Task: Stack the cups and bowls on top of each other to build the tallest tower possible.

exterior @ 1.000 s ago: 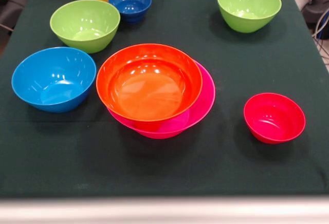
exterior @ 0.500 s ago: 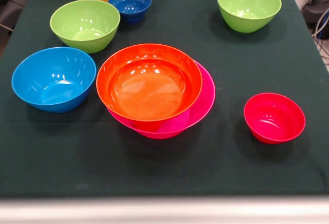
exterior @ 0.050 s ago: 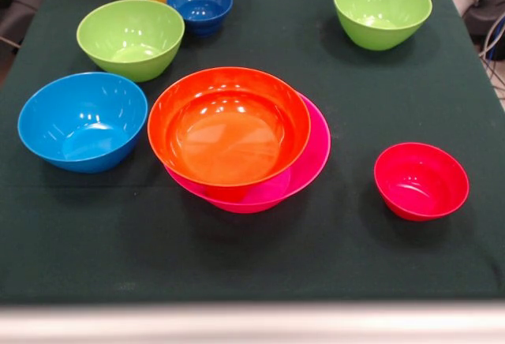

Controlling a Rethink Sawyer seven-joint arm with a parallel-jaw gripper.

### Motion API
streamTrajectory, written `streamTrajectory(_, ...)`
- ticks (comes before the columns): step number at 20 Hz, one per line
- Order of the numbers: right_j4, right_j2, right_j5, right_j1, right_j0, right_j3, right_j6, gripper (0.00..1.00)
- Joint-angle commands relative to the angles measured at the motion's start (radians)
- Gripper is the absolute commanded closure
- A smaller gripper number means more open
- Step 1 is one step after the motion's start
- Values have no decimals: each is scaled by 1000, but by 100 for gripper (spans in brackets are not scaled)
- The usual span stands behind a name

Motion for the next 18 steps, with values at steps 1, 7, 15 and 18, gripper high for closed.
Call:
streamTrajectory(1, 9, 127, 45, -103, 37, -60, 59, 0)
streamTrajectory(7, 45, 177, 123, -199, 31, -28, 44, 0)
streamTrajectory(15, 46, 195, 149, -214, 32, -29, 50, 0)
streamTrajectory(18, 42, 198, 147, -206, 29, -32, 54, 0)
